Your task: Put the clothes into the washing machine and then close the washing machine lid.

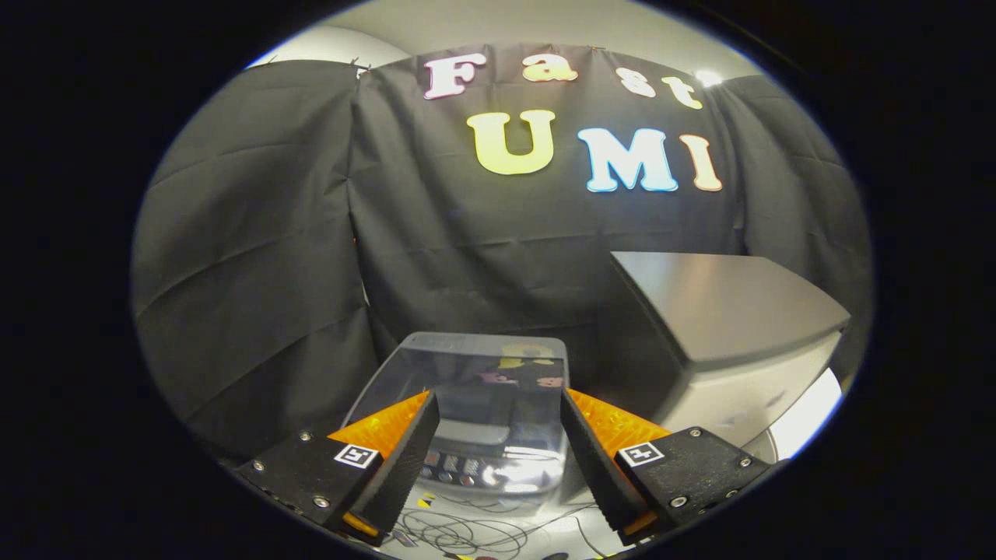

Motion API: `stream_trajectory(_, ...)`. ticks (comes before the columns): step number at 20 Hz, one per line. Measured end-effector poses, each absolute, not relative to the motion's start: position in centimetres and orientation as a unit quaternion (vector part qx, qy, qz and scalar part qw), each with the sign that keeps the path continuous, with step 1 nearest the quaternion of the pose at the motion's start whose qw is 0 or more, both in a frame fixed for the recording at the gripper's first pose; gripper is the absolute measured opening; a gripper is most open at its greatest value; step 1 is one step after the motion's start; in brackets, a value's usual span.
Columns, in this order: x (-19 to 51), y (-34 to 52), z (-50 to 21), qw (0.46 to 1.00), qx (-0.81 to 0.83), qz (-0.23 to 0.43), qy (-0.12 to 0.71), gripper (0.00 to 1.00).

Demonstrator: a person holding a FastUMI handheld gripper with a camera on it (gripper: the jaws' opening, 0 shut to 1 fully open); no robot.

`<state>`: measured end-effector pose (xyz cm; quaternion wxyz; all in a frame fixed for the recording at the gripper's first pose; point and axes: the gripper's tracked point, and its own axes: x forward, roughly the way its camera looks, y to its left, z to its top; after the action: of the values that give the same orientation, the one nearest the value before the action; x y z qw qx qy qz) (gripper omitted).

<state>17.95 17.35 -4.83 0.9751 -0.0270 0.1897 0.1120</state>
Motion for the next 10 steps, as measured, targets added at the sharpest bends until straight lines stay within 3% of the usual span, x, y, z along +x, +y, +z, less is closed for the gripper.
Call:
stream_trajectory(4, 9.5, 9.2, -3.9, 0.978, -0.064, 0.111, 0.164, 0.96)
stream_trajectory(10, 0.7, 3.5, -1.4, 0.984, -0.080, 0.091, 0.131, 0.96)
